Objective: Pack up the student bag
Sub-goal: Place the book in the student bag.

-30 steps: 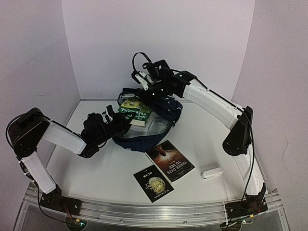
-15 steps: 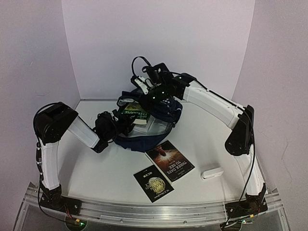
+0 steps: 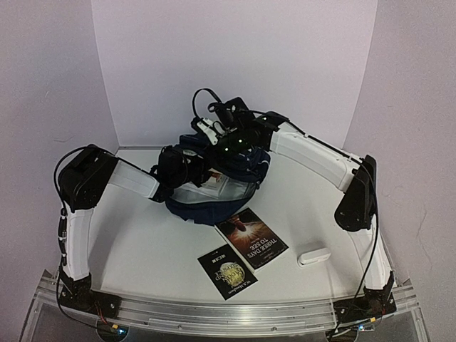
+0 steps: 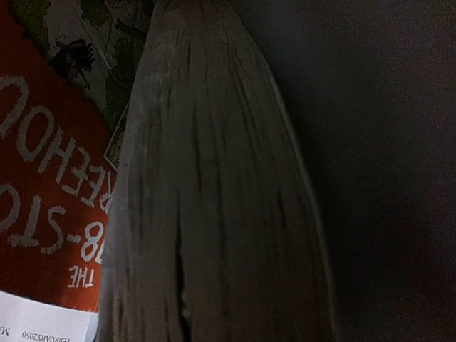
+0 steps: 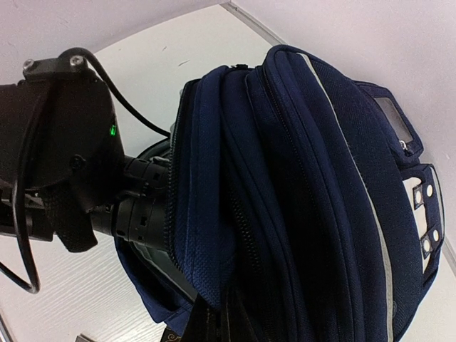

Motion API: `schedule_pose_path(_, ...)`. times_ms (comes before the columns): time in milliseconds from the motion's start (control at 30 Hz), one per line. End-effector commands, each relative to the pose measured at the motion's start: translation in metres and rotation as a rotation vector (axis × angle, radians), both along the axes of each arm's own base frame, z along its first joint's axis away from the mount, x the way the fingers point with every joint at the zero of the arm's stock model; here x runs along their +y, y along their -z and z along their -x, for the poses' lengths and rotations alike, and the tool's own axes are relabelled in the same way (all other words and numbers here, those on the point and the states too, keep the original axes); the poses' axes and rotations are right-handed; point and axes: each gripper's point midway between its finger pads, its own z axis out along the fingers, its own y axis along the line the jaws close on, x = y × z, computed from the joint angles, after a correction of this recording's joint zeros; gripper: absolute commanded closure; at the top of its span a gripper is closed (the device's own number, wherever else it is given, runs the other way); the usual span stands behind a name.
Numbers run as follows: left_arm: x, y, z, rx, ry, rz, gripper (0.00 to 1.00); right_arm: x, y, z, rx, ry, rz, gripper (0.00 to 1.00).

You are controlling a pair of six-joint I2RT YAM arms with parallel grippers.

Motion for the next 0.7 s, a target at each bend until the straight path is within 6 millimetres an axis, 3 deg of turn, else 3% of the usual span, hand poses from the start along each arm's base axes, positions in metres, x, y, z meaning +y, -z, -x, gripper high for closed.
schedule_pose_path(0,-0.004,-0.014,0.002,-0.043,0.042,-0.008,0.79,0.011,-0.089,0.025,-0.111,-0.064,-0.172,1.00)
schedule_pose_path(133,0.007,-0.015,0.017,-0.033,0.020,-0.048,0.57,0.011,-0.089,0.021,-0.122,-0.053,-0.169,1.00)
schedule_pose_path(267,0.018,-0.016,0.032,-0.014,-0.016,-0.097,0.48,0.012,-0.089,0.020,-0.124,-0.052,-0.168,1.00)
schedule_pose_path(600,0.027,-0.014,0.051,-0.012,-0.035,-0.102,0.54,0.012,-0.084,0.022,-0.112,-0.059,-0.162,1.00)
schedule_pose_path(667,0.024,-0.017,0.053,-0.026,-0.026,-0.094,0.68,0.012,-0.085,0.024,-0.108,-0.063,-0.167,1.00)
